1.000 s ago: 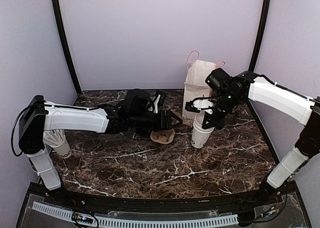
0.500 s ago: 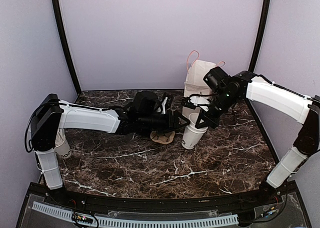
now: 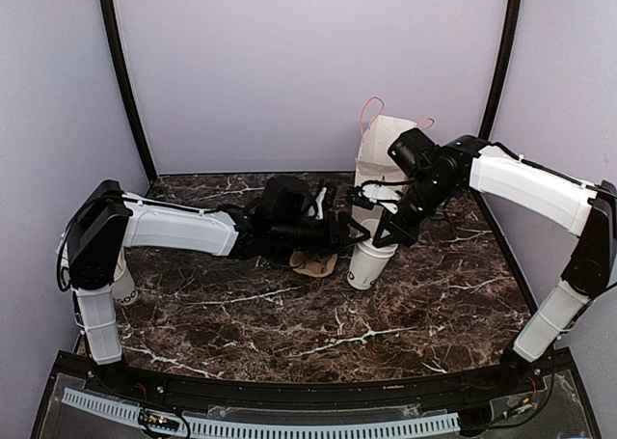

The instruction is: Pack the takeout coffee

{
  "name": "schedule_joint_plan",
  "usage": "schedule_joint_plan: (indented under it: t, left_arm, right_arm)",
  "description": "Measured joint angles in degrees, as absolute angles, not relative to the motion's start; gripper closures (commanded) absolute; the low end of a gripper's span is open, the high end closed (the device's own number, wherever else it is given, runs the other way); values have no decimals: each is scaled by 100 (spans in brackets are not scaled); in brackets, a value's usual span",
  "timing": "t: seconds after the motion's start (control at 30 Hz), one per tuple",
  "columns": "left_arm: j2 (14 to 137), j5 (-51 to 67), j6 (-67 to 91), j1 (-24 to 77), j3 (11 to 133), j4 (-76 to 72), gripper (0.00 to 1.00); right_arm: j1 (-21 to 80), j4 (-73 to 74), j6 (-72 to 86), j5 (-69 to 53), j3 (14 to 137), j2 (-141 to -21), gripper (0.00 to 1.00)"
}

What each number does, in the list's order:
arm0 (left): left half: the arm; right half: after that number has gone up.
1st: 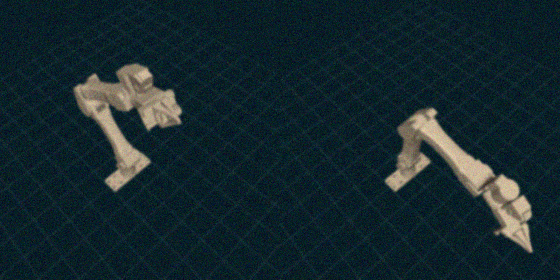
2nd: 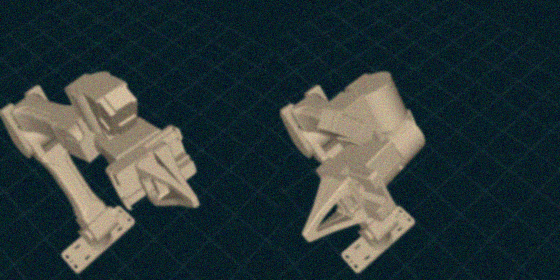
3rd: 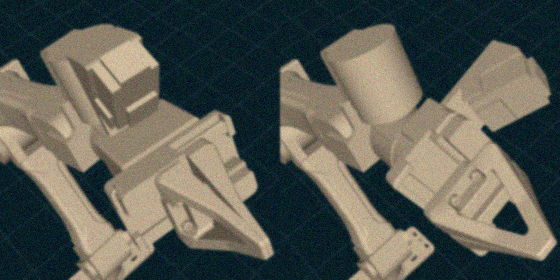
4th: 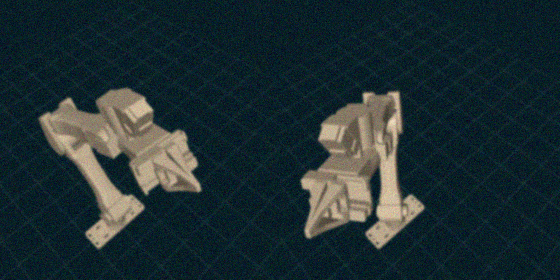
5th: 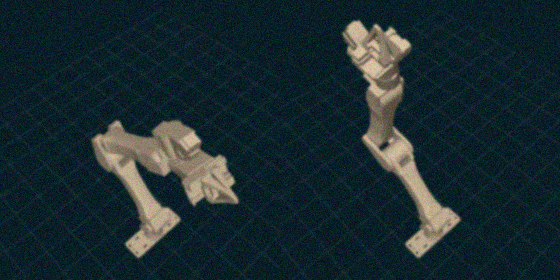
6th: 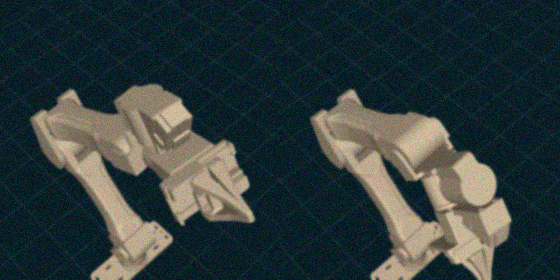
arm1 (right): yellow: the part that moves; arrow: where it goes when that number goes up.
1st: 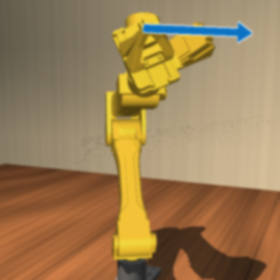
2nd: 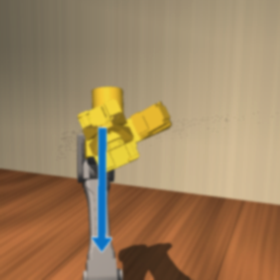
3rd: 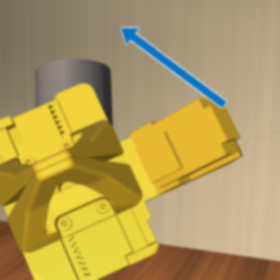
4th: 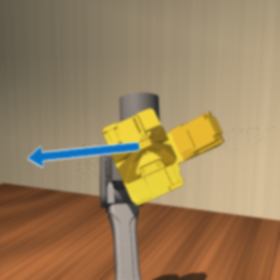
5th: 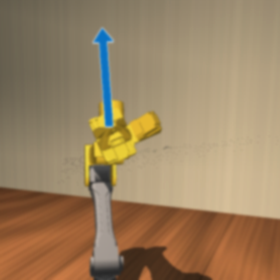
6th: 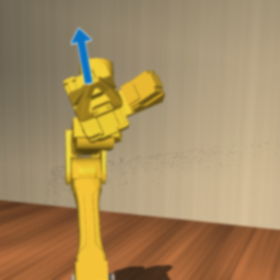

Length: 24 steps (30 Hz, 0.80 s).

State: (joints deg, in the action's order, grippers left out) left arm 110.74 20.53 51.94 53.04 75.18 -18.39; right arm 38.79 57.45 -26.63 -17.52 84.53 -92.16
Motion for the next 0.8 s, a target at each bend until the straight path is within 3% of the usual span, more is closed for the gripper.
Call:
schedule_joint_plan:
  t: [0.8]
  left_arm:
    - [10921,1925,5256,5389,7052,-2434,39]
  right_arm:
    - [3892,5599,-2512,-1653,8591,-9242,100]
